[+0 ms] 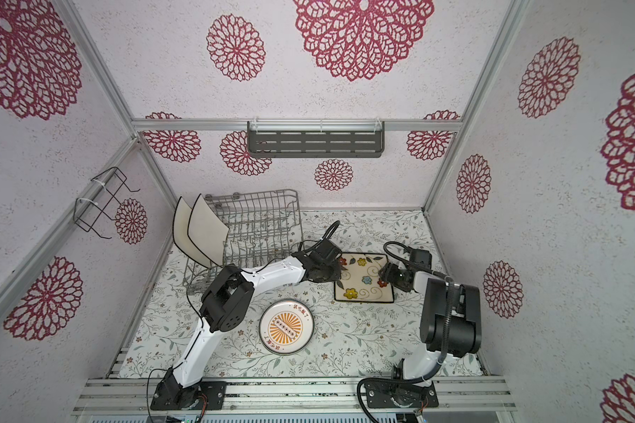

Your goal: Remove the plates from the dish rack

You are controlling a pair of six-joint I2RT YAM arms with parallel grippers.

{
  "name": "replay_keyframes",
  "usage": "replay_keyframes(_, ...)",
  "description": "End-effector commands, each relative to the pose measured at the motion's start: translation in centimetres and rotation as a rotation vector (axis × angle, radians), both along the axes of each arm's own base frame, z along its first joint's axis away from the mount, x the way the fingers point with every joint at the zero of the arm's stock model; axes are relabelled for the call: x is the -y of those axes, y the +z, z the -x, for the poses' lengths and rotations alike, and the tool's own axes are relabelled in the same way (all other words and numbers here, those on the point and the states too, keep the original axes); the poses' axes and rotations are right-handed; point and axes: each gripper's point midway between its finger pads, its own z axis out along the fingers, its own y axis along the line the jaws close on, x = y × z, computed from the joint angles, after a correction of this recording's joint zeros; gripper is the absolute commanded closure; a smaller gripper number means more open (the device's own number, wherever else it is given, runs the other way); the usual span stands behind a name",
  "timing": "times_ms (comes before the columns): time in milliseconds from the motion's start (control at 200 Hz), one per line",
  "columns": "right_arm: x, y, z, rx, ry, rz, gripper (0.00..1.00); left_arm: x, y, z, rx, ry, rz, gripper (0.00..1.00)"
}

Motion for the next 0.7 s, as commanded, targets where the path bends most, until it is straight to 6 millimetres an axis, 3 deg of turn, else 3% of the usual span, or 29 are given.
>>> replay_keyframes(0, 0.3, 1.0, -0.8, 0.033, 0.012, 0.032, 0.29, 0.7, 1.3, 0.3, 0.035, -0.017, 0.000, 0.73)
replay_keyframes(135, 1.6, 1.9, -0.5, 0.047, -0.015, 0.117, 0.26, 0.3, 3.0, 0.1, 0.067, -0.011, -0.008, 0.66)
replay_keyframes(305, 2.7, 4.3, 0.1, 0.101, -0.039, 0.206, 0.19, -0.3, 6.1, -0.3, 0.135, -0.019, -0.022, 0.62)
replay_keyframes(696, 2.7, 9.3, 0.9, 0.228, -0.077, 0.215, 0.15, -1.1, 12.0, -0.4, 0.245, -0.052, -0.027, 0.58)
